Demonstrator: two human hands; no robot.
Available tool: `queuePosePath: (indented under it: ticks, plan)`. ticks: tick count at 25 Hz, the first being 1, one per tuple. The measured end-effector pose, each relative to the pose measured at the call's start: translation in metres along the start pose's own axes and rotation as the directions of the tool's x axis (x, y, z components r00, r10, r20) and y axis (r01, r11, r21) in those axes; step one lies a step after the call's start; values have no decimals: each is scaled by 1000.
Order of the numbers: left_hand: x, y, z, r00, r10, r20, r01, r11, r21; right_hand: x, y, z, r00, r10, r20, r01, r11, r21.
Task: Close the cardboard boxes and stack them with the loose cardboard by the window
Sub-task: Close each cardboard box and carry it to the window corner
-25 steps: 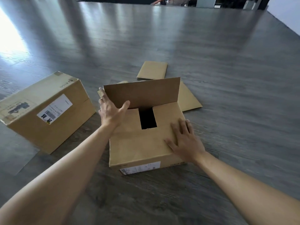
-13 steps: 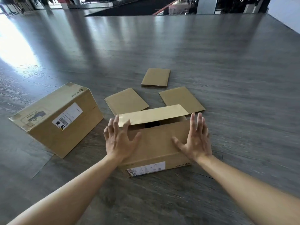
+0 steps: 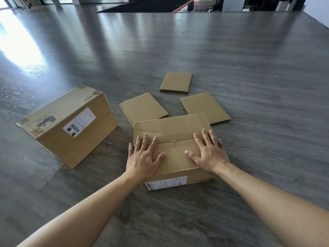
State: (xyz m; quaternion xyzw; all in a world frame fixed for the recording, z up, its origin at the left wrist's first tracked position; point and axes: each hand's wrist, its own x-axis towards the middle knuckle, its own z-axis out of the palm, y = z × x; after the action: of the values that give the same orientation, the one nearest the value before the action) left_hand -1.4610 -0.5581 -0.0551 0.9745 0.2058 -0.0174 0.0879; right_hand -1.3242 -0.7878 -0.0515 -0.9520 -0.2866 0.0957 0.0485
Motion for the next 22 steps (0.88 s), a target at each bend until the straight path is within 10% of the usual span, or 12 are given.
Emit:
queuePosePath:
  ticks: [10, 18, 22]
  plan:
    - [19, -26, -19, 906, -405, 123, 423, 872, -245, 21, -1, -7, 950, 158, -271, -112, 977, 180]
    - [21, -31, -8, 806, -504, 311, 581, 572, -579, 42, 26, -5, 872, 465, 153, -453, 648, 612]
    - [22, -30, -10, 775, -492, 396, 618, 461, -637, 38, 31, -4, 879, 437, 193, -456, 649, 609]
